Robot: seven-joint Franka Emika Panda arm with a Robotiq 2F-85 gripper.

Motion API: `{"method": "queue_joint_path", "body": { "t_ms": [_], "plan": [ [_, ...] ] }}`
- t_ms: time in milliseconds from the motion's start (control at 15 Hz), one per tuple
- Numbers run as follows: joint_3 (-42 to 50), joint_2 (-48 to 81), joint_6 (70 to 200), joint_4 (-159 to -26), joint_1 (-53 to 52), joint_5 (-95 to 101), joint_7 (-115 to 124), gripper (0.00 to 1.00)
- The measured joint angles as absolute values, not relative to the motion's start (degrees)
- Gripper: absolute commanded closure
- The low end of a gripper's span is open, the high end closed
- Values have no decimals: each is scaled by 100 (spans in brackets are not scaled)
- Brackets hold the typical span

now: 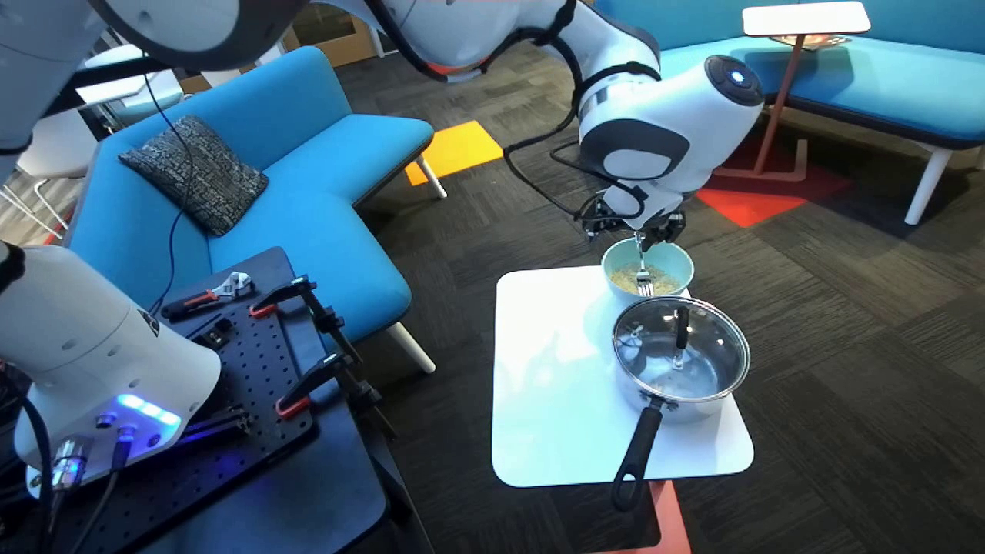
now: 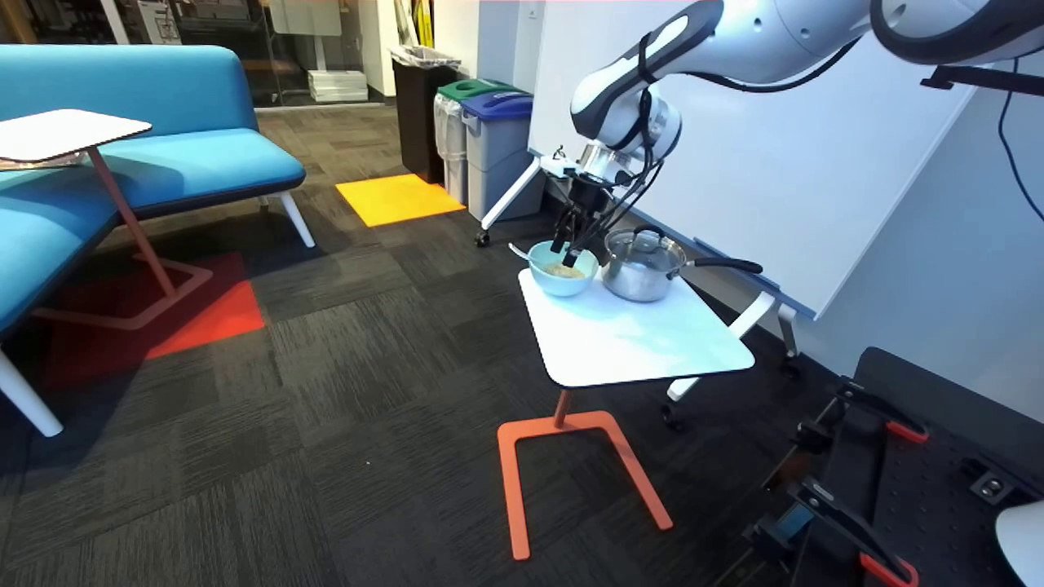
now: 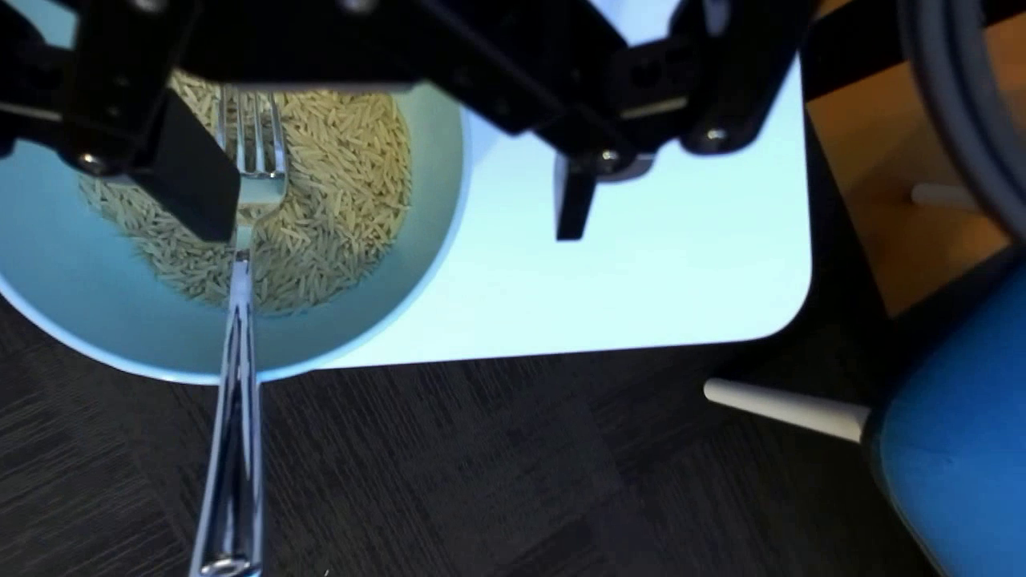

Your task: Put the fork on the table

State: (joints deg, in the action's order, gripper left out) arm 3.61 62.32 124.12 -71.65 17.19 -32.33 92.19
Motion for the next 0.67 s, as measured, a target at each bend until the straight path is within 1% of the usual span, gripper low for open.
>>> {"method": "queue_joint_path", "body": {
  "t_ms": [400,533,667],
  "plan": [
    [17,6236,12337,-7053,1990,-4391,9792,0],
    [-139,6226,12506,-7072,2009,-4999,9777,0],
    [-348,6203,12946,-7139,1996,-5684,9475,0]
  ]
}}
